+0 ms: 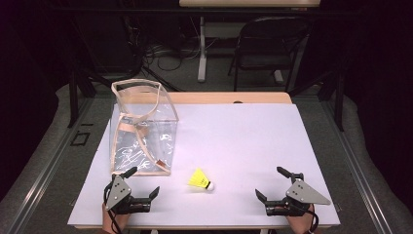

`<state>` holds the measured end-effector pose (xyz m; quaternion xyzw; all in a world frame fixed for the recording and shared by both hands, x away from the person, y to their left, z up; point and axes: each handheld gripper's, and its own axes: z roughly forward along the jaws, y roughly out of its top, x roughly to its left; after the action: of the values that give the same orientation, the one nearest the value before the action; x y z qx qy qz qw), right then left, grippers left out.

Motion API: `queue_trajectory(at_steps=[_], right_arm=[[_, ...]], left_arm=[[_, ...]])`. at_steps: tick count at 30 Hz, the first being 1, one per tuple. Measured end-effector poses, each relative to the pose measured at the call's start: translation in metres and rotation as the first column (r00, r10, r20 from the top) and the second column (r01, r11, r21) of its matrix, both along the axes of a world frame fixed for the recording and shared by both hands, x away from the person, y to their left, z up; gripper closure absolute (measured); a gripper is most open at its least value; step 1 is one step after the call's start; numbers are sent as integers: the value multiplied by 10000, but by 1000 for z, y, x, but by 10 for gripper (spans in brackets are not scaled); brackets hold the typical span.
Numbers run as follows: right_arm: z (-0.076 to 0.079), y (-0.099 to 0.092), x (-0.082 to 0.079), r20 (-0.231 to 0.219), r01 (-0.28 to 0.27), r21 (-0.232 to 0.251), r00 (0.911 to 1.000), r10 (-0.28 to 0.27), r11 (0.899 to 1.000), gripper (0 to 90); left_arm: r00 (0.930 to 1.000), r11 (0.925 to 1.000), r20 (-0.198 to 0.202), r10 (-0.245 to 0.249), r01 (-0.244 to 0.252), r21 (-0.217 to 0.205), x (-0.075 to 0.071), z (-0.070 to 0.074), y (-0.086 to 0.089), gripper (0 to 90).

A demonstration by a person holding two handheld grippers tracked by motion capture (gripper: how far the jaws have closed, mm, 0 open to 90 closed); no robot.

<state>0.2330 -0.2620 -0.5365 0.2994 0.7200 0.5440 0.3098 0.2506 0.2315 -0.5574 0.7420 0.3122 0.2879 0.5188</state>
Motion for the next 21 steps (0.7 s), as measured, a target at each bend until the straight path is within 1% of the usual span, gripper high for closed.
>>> queue_trajectory(at_steps=[5, 7, 12, 14, 15, 17, 21], right_arm=[[-1, -1, 1, -8, 8, 6, 10000, -8, 10000, 0], [-1, -2, 1, -50, -5, -30, 10000, 5, 10000, 0], [0, 0, 0, -107, -12, -90, 9999, 11, 10000, 0], [0, 0, -1, -111, 32, -75, 9999, -33, 10000, 0], [0, 0, -1, -111, 32, -75, 9999, -33, 10000, 0], [0, 0, -1, -102, 75, -123, 9999, -76, 9999, 0], [0, 0, -1, -113, 107, -133, 9999, -108, 9999, 0]], left_arm=[[9999, 10000, -135, -9, 9, 34, 1, 0, -2, 1], [9996, 10000, -294, -56, 57, 39, 2, 1, -3, 0], [9992, 9999, -362, -168, 169, 21, 3, 3, -4, 0], [9985, 9996, -487, -268, 270, 28, 4, 4, -5, 0], [9985, 9996, -487, -268, 270, 28, 4, 4, -5, 0], [9981, 9995, -525, -309, 307, -62, 5, 4, -6, 0], [9973, 9994, -650, -350, 350, -14, 6, 5, -6, 0]])
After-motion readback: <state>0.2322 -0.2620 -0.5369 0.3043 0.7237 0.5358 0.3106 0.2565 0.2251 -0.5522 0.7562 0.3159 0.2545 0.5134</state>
